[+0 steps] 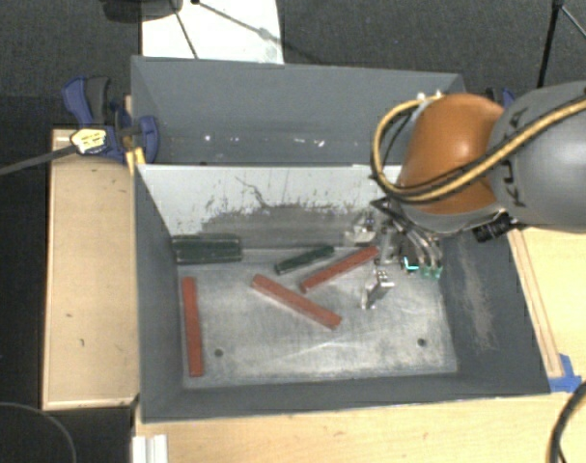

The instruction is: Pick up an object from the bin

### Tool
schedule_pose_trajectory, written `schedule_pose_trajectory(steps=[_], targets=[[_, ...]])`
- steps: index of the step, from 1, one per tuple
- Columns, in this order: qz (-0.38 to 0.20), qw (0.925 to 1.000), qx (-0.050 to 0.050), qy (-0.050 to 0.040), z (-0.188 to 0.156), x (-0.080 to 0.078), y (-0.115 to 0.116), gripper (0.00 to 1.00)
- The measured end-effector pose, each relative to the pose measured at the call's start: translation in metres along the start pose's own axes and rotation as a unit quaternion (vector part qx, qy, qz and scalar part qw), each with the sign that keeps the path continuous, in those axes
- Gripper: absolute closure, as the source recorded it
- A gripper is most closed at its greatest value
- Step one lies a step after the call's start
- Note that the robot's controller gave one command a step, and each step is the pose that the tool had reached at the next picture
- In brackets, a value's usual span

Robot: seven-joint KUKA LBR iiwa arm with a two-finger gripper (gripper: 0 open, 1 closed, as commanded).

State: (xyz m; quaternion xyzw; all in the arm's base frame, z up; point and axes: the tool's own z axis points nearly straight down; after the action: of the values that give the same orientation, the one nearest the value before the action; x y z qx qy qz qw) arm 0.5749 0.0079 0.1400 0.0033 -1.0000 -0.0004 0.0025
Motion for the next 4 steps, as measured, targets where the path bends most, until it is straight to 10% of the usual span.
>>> schedule_pose_trajectory(steps=[1,2,3,4], targets=[[0.0,1.0,0.0,-0.004,-0.005,-0.002,0.0,0.0],[0.084,0.9965,0.0,-0.0093,0.064,-0.001,0.047,1.0],[0.083,0.9965,0.0,-0.0093,0.064,-0.001,0.047,1.0],[0.1,0.995,0.0,-0.0041,-0.072,0.005,0.066,1.0]])
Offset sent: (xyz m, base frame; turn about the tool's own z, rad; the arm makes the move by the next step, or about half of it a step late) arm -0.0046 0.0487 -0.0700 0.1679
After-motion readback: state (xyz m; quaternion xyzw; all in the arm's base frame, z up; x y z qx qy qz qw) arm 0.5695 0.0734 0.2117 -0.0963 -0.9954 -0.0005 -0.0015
